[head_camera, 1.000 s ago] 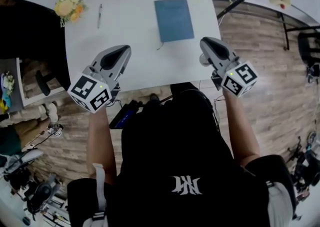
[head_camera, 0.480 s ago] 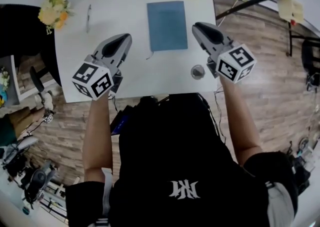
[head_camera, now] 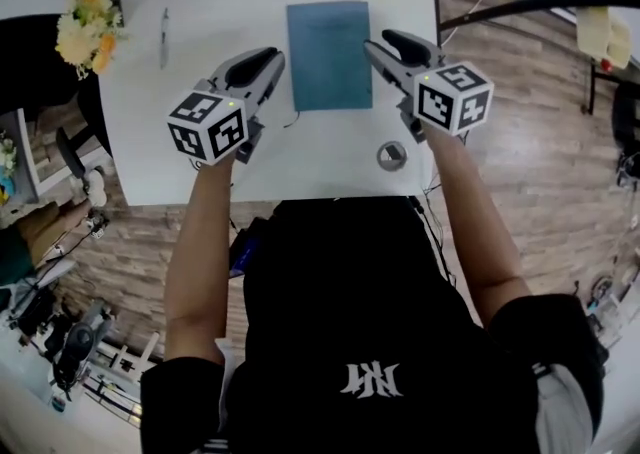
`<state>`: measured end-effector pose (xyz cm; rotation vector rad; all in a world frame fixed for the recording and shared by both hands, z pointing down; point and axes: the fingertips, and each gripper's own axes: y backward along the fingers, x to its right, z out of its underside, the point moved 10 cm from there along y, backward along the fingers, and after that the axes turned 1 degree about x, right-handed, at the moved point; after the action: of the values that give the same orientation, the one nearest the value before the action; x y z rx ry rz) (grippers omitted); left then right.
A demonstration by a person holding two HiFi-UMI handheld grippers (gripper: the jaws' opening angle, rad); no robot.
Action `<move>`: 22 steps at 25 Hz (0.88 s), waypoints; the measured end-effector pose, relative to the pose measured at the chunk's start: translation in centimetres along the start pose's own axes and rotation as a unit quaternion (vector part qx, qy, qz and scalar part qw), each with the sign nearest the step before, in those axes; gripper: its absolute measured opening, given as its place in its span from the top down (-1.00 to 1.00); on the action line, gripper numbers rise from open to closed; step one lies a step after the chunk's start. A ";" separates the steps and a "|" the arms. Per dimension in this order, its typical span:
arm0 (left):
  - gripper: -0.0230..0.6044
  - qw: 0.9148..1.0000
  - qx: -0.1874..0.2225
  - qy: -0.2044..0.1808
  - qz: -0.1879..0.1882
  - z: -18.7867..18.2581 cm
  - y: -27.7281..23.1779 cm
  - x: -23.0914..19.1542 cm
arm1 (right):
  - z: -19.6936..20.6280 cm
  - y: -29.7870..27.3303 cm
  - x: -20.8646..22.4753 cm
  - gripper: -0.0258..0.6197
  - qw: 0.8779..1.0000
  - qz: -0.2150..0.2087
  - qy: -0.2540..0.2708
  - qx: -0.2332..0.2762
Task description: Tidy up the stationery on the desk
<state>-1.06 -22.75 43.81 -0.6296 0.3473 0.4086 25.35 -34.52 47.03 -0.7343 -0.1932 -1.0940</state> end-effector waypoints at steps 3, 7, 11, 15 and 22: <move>0.74 0.999 -0.030 0.015 -0.016 0.8 -1.6 -1.0 | 0.4 -1.3 0.8 0.38 1.000 0.005 -0.011 -0.027; 0.67 0.996 -0.073 0.031 -0.047 1.8 -3.7 -2.1 | 1.2 -2.9 1.6 0.38 0.997 0.031 -0.032 -0.070; 0.61 0.990 -0.111 0.046 -0.075 2.5 -5.1 -2.4 | 2.0 -3.5 1.9 0.38 0.992 0.058 -0.033 -0.109; 0.57 0.984 -0.144 0.044 -0.090 3.0 -6.2 -2.7 | 2.9 -4.1 2.2 0.38 0.989 0.062 -0.040 -0.130; 0.57 0.980 -0.164 0.031 -0.108 3.2 -7.0 -2.6 | 2.8 -4.4 2.1 0.47 0.986 0.076 -0.010 -0.148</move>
<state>0.56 -26.53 50.78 -0.9954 0.2688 0.2388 23.13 -35.45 52.13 -1.0097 0.0110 -0.9795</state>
